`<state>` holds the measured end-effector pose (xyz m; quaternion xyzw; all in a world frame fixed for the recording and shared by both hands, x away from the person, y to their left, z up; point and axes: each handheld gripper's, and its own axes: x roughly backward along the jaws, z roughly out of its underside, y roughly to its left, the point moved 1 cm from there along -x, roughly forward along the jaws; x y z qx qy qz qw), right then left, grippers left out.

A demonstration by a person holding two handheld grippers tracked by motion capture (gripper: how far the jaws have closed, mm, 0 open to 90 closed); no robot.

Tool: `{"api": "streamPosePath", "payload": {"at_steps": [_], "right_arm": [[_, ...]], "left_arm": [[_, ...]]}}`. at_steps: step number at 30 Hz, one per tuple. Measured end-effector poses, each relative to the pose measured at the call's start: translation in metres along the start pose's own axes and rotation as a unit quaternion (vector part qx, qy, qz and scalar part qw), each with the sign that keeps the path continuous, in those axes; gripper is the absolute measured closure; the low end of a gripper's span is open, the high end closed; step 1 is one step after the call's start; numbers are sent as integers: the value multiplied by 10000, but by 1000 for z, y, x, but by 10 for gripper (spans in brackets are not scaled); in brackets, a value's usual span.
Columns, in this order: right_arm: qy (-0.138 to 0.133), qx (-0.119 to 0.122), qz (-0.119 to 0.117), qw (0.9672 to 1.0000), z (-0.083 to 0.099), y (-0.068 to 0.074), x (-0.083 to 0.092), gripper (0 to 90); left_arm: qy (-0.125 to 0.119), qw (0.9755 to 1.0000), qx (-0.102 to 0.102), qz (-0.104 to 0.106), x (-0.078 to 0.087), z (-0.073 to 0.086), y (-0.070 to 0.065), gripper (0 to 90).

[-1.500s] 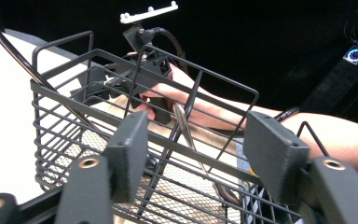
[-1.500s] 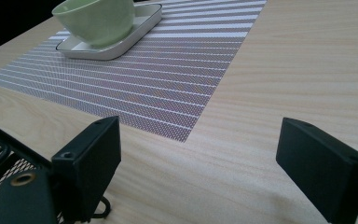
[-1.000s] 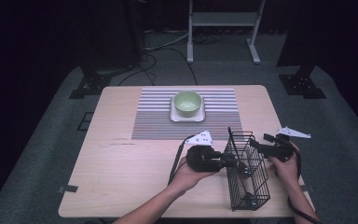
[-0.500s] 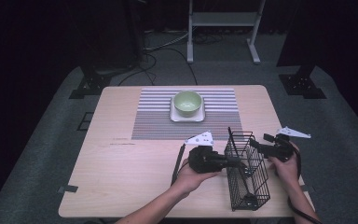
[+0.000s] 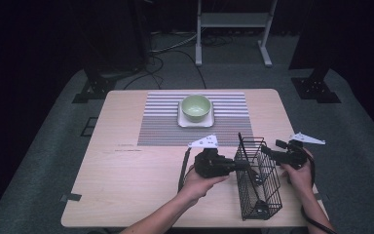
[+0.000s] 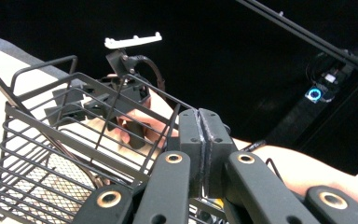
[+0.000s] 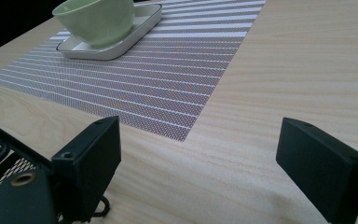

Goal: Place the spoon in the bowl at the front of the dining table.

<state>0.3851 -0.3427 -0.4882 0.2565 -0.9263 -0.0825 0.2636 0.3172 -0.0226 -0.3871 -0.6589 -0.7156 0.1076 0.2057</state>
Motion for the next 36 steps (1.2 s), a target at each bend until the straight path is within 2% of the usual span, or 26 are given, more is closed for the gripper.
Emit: {"api": "streamPosePath", "payload": {"at_steps": [5, 6, 11, 16, 26, 30, 36], "right_arm": [[6, -5, 2, 10000, 0, 0, 0, 129], [11, -15, 0, 10000, 0, 0, 0, 129], [16, -9, -9, 10000, 0, 0, 0, 129], [11, -20, -13, 10000, 0, 0, 0, 129], [13, -24, -8, 10000, 0, 0, 0, 129], [12, -32, -13, 10000, 0, 0, -1, 129], [2, -37, -11, 10000, 0, -1, 0, 129]], "left_arm": [[-82, 9999, 57, -45, 4, -2, 1, 890], [-175, 9998, 117, -12, 6, -4, 1, 890], [-201, 9998, 46, -68, 7, -8, 0, 890], [-259, 9996, 74, -61, 10, -12, -1, 890], [-460, 9986, 250, -8, 18, -20, -1, 890], [-564, 9975, 423, 60, 22, -24, 1, 889], [-636, 9969, 455, 66, 25, -28, 1, 890]]}}
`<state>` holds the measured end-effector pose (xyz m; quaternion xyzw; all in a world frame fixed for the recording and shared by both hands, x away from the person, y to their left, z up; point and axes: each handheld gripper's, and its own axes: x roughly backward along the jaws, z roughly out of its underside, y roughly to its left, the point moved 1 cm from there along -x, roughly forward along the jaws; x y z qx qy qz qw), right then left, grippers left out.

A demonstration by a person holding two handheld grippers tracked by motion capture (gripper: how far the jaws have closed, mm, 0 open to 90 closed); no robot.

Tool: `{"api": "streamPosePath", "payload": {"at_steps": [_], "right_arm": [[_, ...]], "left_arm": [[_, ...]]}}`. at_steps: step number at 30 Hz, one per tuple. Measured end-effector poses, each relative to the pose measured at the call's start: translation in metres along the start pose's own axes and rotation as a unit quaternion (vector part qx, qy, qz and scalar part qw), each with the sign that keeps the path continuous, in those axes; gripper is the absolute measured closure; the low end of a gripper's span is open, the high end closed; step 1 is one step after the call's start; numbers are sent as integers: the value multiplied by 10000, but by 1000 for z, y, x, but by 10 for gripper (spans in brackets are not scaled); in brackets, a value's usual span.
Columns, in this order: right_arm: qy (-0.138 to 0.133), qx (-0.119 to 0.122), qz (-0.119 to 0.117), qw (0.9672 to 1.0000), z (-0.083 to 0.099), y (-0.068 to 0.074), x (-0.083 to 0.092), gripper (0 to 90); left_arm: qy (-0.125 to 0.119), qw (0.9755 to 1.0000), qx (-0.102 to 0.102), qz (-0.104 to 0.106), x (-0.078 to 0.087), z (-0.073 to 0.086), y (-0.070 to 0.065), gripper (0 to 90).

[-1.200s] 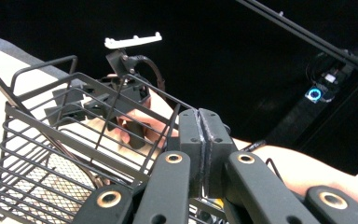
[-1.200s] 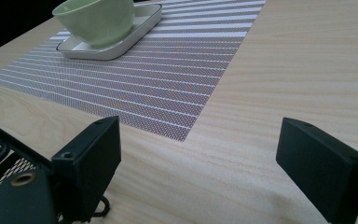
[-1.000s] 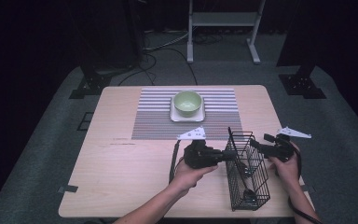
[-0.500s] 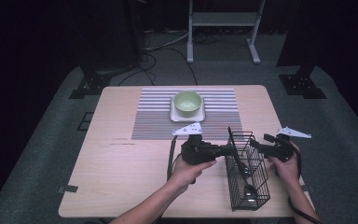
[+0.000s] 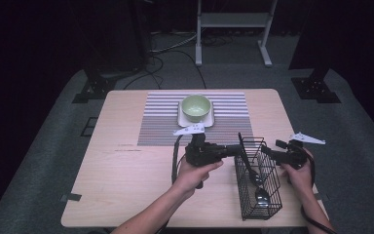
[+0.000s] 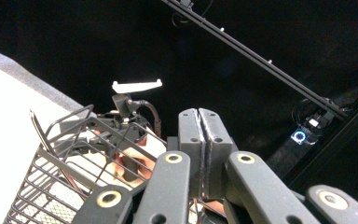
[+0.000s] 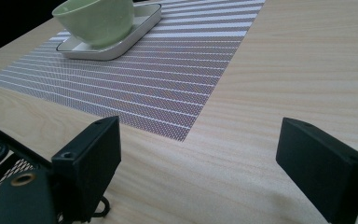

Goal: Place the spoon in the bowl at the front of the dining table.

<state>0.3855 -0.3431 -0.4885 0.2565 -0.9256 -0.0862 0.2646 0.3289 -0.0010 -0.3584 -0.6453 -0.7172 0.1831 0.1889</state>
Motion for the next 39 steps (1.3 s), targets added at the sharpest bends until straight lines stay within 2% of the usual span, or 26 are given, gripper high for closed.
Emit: {"api": "streamPosePath", "payload": {"at_steps": [9, 11, 17, 24, 33, 36, 39], "right_arm": [[8, -14, 0, 10000, 0, 0, 0, 129], [11, 8, 1, 10000, 0, 0, 0, 129], [7, 8, 10, 10000, 0, 0, 0, 129], [16, 17, 18, 10000, 0, 0, 0, 129], [19, 15, 25, 10000, 0, 1, 0, 129], [27, 1, 25, 10000, 0, 1, 0, 129], [29, 3, 28, 10000, 0, 1, 0, 129]], "left_arm": [[-60, 10000, 38, 1, 6, -7, 0, 889], [-110, 9998, 131, 43, 11, -8, 0, 889], [-212, 9996, 173, 29, 22, -15, 0, 889], [-306, 9994, 141, 77, 33, -24, -3, 889], [-448, 9988, 184, 12, 51, -28, 1, 889], [-451, 9988, 174, -34, 55, -28, 1, 889], [-506, 9985, 162, -130, 66, -29, 4, 889]]}}
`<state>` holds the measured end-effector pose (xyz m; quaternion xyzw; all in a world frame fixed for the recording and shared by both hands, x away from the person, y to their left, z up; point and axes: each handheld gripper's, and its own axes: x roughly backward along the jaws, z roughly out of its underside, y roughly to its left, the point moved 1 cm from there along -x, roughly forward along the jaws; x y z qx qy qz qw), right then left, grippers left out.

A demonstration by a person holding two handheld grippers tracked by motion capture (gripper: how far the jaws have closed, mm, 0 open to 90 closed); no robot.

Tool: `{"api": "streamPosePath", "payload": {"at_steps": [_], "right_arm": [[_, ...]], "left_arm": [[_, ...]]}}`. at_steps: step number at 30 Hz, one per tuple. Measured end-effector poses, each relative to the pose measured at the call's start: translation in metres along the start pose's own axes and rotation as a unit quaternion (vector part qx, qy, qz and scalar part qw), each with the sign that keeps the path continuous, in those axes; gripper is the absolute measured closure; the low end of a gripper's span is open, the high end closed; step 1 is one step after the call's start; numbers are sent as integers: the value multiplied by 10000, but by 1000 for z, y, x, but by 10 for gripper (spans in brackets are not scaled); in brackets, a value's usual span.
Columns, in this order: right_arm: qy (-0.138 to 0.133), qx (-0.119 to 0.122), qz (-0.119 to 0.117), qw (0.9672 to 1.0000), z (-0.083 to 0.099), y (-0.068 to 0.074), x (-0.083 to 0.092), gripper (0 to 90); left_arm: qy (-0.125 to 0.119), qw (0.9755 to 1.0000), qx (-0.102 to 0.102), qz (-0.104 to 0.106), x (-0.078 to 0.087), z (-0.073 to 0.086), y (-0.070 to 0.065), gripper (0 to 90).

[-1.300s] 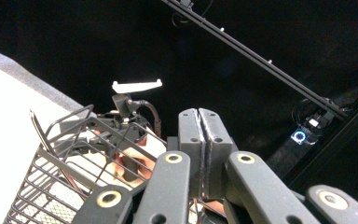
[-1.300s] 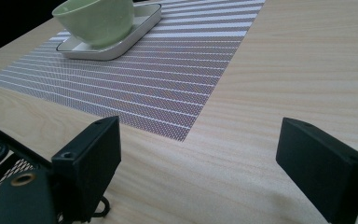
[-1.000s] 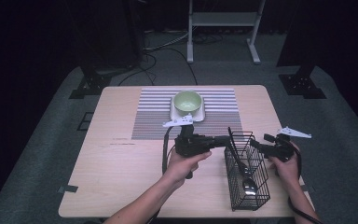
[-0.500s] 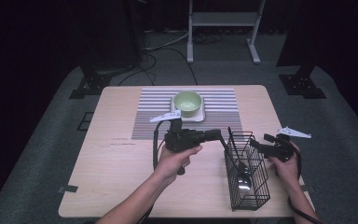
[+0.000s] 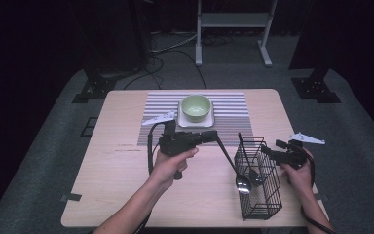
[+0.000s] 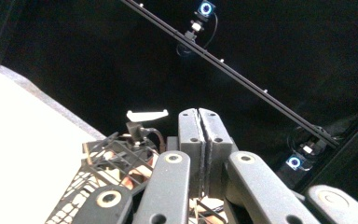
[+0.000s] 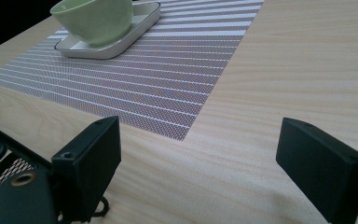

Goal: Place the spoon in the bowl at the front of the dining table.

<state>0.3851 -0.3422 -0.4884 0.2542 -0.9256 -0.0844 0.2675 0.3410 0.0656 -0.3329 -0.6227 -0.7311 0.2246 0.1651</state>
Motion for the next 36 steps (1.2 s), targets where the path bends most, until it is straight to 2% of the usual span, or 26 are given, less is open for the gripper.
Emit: {"api": "streamPosePath", "payload": {"at_steps": [7, 14, 19, 20, 21, 22, 24, 28, 29, 36], "right_arm": [[10, 4, 13, 10000, 0, 1, 0, 129], [14, -9, 14, 10000, 0, 1, 0, 129], [-2, 4, 13, 10000, 0, 1, 0, 129], [-2, 4, 13, 10000, 0, 1, 0, 129], [0, -1, 12, 10000, 0, 1, 0, 129], [0, -1, 12, 10000, 0, 1, 0, 129], [10, 1, 10, 10000, 0, 1, 0, 129], [6, -5, 8, 10000, 0, 1, 0, 129], [9, -5, 10, 10000, 0, 1, 0, 129], [1, 1, -3, 10000, 0, 0, 0, 129]], "left_arm": [[-37, 9999, 0, -168, 14, -2, 6, 890], [12, 9994, 2, -346, 21, -1, 14, 890], [-24, 9981, 112, -606, 28, 0, 31, 889], [-24, 9981, 112, -606, 28, 0, 31, 889], [7, 9976, 168, -673, 30, 1, 39, 889], [7, 9976, 168, -673, 30, 1, 39, 889], [89, 9970, 224, -737, 33, 1, 50, 889], [116, 9963, 257, -809, 33, 1, 57, 889], [167, 9958, 265, -864, 33, 2, 62, 889], [202, 9948, 336, -941, 30, 0, 74, 889]]}}
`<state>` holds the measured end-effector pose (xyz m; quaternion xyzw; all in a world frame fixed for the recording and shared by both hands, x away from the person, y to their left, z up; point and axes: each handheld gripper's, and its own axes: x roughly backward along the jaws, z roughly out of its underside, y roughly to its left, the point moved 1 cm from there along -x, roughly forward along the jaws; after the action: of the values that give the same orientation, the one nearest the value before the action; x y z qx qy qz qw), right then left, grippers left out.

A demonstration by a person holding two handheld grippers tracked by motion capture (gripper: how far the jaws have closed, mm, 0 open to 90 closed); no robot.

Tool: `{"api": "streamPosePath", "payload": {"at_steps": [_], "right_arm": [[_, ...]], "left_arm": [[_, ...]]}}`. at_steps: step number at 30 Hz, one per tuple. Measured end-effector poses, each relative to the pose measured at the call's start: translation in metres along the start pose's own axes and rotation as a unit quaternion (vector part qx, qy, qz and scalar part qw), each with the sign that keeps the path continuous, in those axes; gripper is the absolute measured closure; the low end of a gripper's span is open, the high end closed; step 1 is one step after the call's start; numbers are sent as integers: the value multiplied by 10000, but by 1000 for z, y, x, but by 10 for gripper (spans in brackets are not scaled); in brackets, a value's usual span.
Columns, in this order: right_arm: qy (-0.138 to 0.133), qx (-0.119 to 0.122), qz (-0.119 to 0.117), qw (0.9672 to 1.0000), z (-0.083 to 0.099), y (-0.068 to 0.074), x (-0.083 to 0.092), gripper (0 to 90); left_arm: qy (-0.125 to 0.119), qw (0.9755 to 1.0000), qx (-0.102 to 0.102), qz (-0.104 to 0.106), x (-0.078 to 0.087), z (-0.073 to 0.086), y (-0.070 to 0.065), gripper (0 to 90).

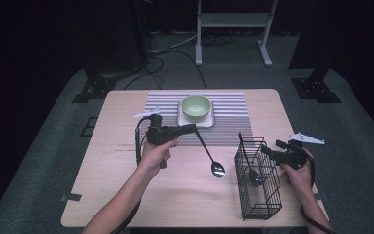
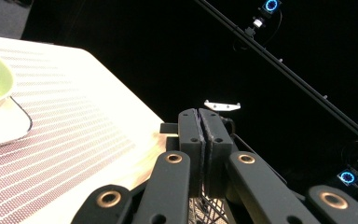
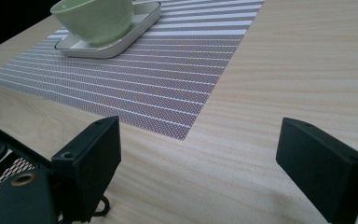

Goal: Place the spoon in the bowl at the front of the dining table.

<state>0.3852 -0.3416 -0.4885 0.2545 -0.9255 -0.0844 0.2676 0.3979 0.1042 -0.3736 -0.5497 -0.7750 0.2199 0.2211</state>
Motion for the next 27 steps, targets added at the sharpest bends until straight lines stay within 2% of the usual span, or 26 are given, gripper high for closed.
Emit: {"api": "streamPosePath", "payload": {"at_steps": [12, 15, 18, 23, 27], "right_arm": [[-5, -11, -17, 10000, 0, -1, 0, 129], [-6, -13, -17, 10000, 0, -1, 0, 129], [-16, -18, -18, 10000, 0, -1, 0, 129], [-19, -29, -24, 10000, 0, -1, 0, 129], [-24, -37, -25, 10000, 0, -1, 1, 129]], "left_arm": [[42, 10000, -55, -69, -7, -14, 8, 889], [117, 9999, -118, -24, -10, -16, 10, 889], [142, 9998, -114, -8, -13, -17, 11, 890], [179, 9997, -45, 170, -17, -18, 15, 889], [211, 9996, -58, 175, -19, -21, 17, 889]]}}
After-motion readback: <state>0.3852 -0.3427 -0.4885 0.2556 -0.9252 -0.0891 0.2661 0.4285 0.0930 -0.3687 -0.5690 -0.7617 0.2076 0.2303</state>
